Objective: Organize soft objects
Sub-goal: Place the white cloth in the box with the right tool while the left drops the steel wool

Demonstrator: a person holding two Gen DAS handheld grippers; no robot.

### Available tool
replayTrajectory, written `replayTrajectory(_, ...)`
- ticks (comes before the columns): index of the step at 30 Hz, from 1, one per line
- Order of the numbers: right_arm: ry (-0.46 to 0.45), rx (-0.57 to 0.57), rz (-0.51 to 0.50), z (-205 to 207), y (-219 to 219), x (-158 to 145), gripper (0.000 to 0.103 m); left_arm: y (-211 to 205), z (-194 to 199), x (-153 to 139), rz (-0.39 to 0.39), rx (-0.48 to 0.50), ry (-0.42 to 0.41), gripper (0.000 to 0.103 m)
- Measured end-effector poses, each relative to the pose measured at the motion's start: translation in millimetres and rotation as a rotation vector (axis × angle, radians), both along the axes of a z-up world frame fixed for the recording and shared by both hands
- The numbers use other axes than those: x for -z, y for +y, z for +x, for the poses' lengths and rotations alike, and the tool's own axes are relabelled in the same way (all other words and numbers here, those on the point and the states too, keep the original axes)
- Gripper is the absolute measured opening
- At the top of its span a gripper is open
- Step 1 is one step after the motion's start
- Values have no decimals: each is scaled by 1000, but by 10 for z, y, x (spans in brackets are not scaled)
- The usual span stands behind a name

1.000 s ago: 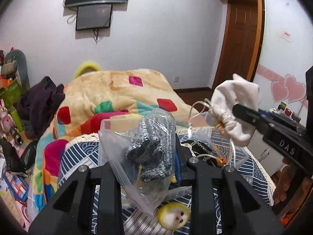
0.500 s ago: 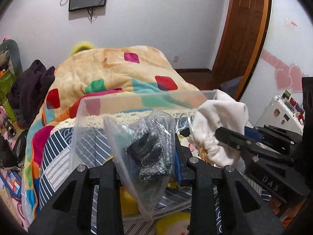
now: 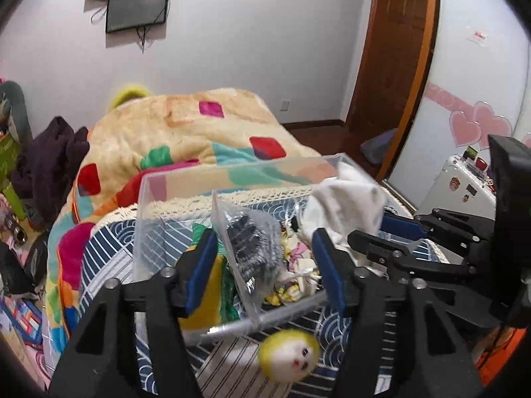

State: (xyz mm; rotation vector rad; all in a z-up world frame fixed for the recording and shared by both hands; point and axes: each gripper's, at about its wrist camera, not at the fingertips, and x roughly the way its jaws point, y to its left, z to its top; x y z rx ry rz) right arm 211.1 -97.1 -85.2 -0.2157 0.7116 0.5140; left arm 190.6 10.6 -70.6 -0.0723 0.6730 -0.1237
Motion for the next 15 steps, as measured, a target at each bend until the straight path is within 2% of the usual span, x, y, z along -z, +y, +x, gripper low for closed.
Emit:
replayTrajectory(4,-28,-11,3,-116,-39,-73,33,-23,-226,-72,26,5,-31,70)
replayTrajectory(7,-58,-14,23,-229,-106,-152,43,-46,-388,-56,41,18,-35,73)
replayTrajectory(8,-65,-14,28,-246,-109,-169,47,-54,-429,-31,44,24,-29,73)
replayTrajectory(15,-101,-2,81,-393,-252,-265,59,-145,-564,299,40,48,46,73)
